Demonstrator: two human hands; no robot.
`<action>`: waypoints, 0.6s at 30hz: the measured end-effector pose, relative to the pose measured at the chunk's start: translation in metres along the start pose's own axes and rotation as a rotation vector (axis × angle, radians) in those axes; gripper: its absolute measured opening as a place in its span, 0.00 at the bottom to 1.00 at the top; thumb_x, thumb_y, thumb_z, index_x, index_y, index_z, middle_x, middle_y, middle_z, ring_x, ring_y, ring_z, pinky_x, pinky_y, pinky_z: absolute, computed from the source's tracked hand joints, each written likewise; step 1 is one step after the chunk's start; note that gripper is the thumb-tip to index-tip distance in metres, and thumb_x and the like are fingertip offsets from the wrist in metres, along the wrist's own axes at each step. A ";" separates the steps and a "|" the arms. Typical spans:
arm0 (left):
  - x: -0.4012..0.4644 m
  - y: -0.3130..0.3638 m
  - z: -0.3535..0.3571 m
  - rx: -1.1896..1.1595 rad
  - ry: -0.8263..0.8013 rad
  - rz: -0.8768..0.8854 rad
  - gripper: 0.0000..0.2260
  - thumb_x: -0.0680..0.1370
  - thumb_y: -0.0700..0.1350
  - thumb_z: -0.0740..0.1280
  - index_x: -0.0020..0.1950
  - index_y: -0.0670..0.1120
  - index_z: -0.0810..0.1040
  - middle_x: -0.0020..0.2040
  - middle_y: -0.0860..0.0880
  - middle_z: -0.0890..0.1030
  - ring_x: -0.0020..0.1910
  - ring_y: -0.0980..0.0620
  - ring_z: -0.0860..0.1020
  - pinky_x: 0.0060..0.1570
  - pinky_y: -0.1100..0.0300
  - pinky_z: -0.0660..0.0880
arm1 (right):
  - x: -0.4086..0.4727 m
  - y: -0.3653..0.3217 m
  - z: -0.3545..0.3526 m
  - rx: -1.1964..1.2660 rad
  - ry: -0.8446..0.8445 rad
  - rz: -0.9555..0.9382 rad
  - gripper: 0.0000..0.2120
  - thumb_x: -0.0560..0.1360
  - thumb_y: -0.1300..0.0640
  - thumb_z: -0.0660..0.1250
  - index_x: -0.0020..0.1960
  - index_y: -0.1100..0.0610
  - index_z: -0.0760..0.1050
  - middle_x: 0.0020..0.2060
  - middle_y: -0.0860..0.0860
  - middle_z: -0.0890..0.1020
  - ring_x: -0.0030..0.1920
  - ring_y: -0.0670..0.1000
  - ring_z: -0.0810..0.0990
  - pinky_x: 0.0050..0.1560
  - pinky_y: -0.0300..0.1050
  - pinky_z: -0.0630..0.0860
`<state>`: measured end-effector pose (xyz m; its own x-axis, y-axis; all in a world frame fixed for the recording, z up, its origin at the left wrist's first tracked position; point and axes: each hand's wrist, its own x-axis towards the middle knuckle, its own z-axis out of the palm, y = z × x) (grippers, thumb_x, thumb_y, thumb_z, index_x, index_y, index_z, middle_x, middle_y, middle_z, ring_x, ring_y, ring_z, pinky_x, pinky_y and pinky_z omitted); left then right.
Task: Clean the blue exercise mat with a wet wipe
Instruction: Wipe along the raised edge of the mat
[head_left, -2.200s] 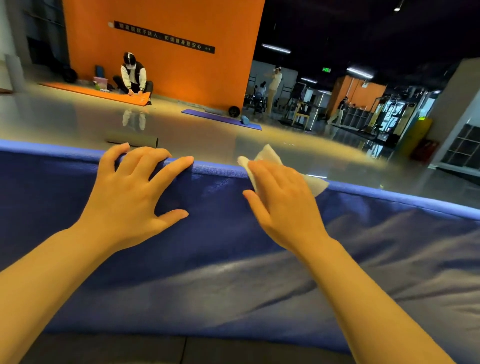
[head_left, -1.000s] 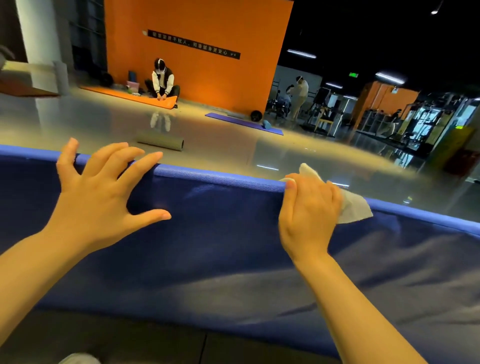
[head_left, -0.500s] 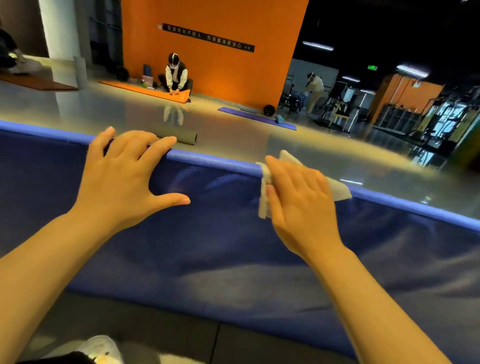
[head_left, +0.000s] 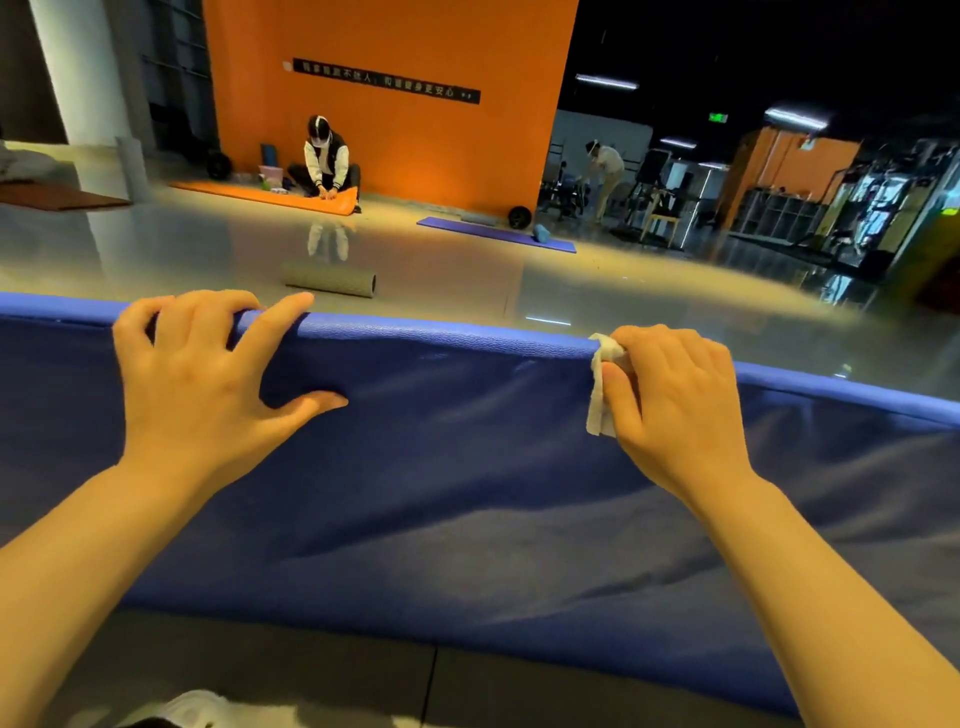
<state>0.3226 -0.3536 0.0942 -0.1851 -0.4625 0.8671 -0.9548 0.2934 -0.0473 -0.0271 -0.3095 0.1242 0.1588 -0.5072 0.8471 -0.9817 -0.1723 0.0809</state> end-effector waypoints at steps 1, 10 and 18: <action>-0.002 0.002 -0.001 0.009 0.025 0.014 0.33 0.72 0.69 0.62 0.67 0.47 0.77 0.55 0.38 0.77 0.54 0.37 0.72 0.54 0.42 0.61 | 0.000 0.002 -0.002 0.040 0.014 0.004 0.14 0.77 0.50 0.56 0.48 0.57 0.76 0.40 0.52 0.79 0.40 0.58 0.74 0.46 0.45 0.59; 0.004 0.104 0.002 -0.113 0.082 0.086 0.24 0.78 0.66 0.58 0.62 0.51 0.77 0.47 0.43 0.77 0.47 0.44 0.69 0.50 0.45 0.60 | -0.023 0.085 -0.027 -0.043 0.020 0.172 0.16 0.77 0.48 0.54 0.41 0.58 0.72 0.36 0.54 0.76 0.37 0.56 0.69 0.43 0.44 0.54; 0.025 0.183 0.026 -0.150 0.073 0.076 0.21 0.77 0.64 0.60 0.58 0.50 0.80 0.47 0.45 0.78 0.45 0.43 0.73 0.50 0.46 0.59 | -0.044 0.122 -0.029 -0.162 0.141 0.432 0.15 0.80 0.55 0.49 0.38 0.56 0.68 0.39 0.51 0.71 0.45 0.61 0.71 0.60 0.60 0.64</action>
<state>0.1375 -0.3331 0.0942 -0.2330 -0.3741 0.8976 -0.8921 0.4497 -0.0441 -0.1573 -0.2835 0.1118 -0.2718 -0.3818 0.8834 -0.9602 0.1684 -0.2227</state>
